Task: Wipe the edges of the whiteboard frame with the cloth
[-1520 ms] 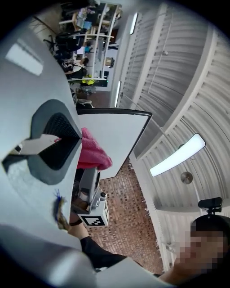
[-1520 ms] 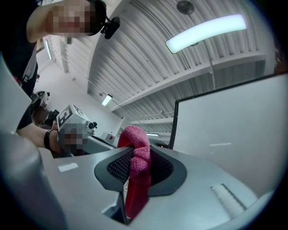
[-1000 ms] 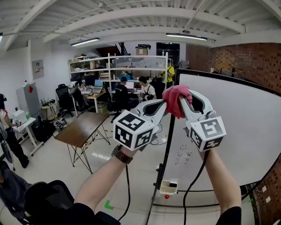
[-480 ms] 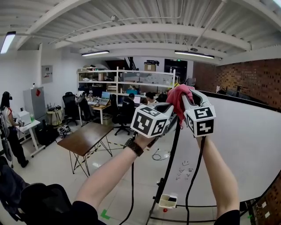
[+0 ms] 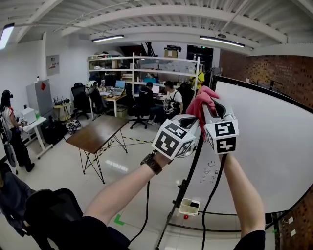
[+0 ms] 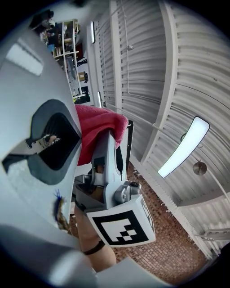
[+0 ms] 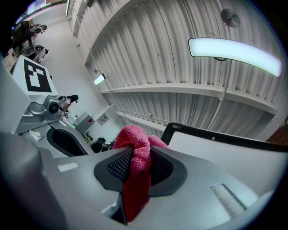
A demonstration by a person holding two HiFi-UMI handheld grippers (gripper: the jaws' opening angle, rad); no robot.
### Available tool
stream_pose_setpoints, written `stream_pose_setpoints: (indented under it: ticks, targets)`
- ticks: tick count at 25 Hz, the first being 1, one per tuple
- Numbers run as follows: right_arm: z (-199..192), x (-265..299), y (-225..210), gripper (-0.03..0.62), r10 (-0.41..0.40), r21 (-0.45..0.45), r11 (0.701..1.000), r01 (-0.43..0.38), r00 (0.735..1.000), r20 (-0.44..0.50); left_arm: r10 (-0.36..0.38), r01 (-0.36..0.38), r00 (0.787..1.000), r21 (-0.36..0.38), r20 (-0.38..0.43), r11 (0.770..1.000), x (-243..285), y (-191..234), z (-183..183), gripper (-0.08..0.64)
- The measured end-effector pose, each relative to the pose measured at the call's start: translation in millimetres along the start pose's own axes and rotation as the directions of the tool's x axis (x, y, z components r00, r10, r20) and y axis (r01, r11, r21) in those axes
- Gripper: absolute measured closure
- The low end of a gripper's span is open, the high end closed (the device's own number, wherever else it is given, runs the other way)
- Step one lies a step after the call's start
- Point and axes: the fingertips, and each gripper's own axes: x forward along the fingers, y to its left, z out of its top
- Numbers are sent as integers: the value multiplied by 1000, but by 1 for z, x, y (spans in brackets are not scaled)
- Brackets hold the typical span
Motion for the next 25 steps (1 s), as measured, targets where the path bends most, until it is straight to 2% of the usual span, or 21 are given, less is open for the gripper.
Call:
stream_pose_setpoints:
  ticks: [6,12,18,25]
  targets:
    - [-64,-23,45,511,19,31,999,-17,998,-52,-20,19,999,-31,-31,999,-9,-31,-64,557]
    - [-82,-36,82,511,25,99,995,-13,993,-114,-54,49,993,-44,-104,998,-38,-34,-100,557]
    - [-126,-37,106,511,36,157,988,-7,983,-179,-118,104,984,-109,-132,989,-44,-44,-150,557]
    - [-170,-49,130,511,36,233,972,27,964,-262,-150,119,975,-180,-165,976,-49,-53,-198,557]
